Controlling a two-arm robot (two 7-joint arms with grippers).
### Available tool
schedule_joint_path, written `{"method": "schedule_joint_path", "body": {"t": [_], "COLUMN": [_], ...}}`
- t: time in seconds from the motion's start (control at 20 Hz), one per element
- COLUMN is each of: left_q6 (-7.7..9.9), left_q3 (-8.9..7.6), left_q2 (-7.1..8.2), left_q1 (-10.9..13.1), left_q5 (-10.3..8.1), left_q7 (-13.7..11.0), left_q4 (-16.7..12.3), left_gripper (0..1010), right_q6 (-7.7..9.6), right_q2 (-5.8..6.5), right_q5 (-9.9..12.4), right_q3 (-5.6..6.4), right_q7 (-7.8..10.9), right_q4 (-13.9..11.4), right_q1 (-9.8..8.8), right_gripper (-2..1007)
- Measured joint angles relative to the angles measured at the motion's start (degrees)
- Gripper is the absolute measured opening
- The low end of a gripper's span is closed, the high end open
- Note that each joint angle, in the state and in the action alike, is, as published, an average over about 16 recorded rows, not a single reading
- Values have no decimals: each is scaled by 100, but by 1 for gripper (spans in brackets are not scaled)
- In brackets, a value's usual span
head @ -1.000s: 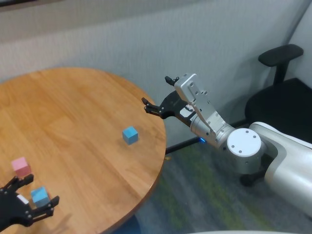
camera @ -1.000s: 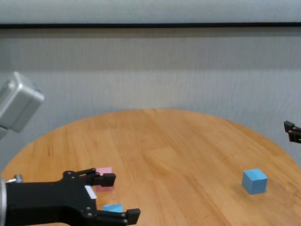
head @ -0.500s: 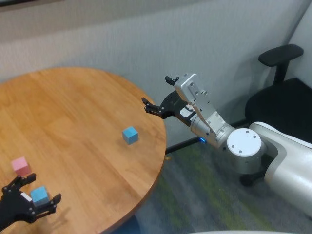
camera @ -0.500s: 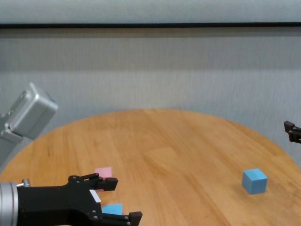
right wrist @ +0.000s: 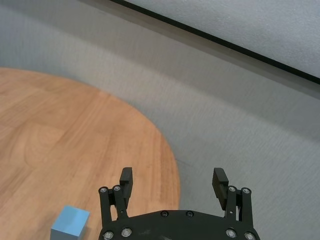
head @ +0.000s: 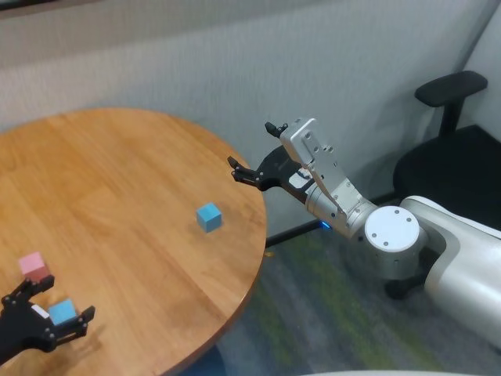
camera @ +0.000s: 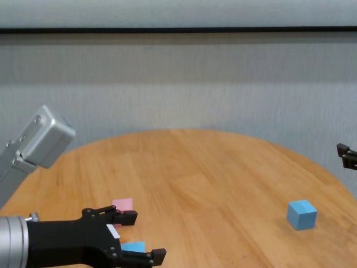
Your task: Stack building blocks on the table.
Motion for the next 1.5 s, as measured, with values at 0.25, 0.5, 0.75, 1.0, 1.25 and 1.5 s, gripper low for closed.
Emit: {"method": "schedule_joint_path", "body": {"t": [0.25, 0.5, 0.75, 1.0, 1.25, 1.5], "left_q6": [3, 17, 32, 46, 67, 95], "left_q3": [-18, -30, -22, -2, 18, 29], "left_q2": [-26, -19, -18, -38, -77, -120], "left_q1": [-35, -39, -41, -55, -84, -119], "left_q5": [12, 17, 39, 75, 115, 156], "left_q7": [-22, -46, -59, -59, -44, -17], "left_q4": [77, 100, 141, 208, 297, 385], "left_gripper": [1003, 1003, 1003, 1003, 1003, 1003], "right_q6": [0, 0, 0, 0, 0, 0], "right_q2": [0, 0, 0, 0, 0, 0], "right_q5": [0, 0, 0, 0, 0, 0], "right_q3": [0, 0, 0, 0, 0, 0], "right_q7": [0, 0, 0, 0, 0, 0], "right_q4": [0, 0, 0, 0, 0, 0], "right_q1": [0, 0, 0, 0, 0, 0], "right_gripper": [1005, 1005, 1005, 1005, 1005, 1005]}}
